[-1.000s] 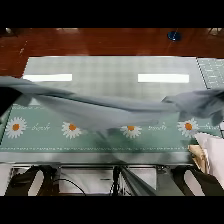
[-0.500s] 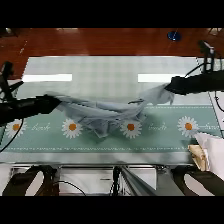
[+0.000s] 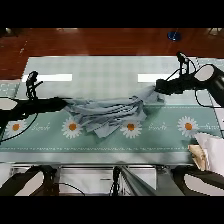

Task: Fold the shirts.

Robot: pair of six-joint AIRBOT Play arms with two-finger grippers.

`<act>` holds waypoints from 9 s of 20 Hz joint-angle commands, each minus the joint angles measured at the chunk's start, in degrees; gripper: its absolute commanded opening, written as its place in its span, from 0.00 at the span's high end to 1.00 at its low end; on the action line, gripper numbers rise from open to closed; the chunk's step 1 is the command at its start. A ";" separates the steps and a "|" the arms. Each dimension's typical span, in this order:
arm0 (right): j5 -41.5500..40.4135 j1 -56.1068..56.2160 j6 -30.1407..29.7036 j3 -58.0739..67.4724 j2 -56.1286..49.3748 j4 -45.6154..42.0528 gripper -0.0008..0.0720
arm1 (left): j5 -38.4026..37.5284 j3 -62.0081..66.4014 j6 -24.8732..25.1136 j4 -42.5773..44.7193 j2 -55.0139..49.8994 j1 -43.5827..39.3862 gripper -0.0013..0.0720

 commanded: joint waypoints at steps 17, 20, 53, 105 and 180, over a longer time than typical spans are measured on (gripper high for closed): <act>18.97 -0.76 0.00 -1.22 9.57 -20.46 0.25 | -30.99 2.43 -11.26 12.66 0.24 16.74 0.03; 17.66 -0.79 -0.02 -3.15 9.60 -17.84 0.25 | -30.64 -4.39 -6.88 3.69 1.14 12.28 0.07; 19.93 -0.79 -0.02 -5.57 9.60 -13.42 0.26 | 0.68 -5.51 -11.76 -3.72 -19.19 -14.38 0.53; 4.83 14.95 -8.37 -5.51 -14.69 13.40 0.95 | -0.85 3.96 -4.13 -3.61 -1.27 -14.56 0.96; 13.20 14.88 -5.40 -2.86 4.31 5.27 0.95 | -10.84 34.91 18.69 1.55 -17.75 -1.79 0.96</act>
